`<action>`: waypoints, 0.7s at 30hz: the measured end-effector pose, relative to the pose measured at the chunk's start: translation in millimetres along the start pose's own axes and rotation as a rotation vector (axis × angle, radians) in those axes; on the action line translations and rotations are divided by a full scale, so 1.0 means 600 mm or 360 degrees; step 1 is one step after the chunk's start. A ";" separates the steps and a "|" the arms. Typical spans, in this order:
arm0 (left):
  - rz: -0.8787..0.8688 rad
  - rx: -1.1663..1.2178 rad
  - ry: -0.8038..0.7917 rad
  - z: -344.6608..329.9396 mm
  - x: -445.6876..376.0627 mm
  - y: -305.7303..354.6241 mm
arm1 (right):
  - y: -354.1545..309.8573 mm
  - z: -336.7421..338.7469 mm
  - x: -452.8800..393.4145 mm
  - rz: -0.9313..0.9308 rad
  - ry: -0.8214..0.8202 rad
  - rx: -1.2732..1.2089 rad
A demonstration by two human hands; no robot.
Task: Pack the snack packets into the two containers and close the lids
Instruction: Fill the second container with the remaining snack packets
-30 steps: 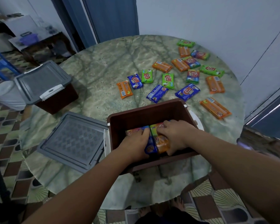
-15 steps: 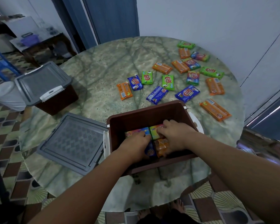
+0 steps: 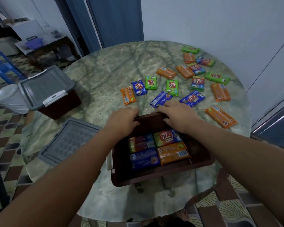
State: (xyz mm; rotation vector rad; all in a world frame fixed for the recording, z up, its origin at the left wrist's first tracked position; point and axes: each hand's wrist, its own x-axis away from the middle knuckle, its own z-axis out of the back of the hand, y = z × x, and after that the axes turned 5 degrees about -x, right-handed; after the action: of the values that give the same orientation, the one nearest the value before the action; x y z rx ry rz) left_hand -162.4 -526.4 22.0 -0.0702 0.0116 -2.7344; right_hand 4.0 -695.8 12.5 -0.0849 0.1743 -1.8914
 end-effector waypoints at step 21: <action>0.0111 0.0076 -0.0064 0.007 -0.096 -0.036 | 0.014 -0.001 -0.101 -0.0158 0.0008 0.0051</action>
State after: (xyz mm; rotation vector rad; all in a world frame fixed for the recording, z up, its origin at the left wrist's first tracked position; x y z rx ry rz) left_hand -117.8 -483.8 23.7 -0.1090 -0.0609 -2.6613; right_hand 31.5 -641.1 12.0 -0.0683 0.1456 -1.9929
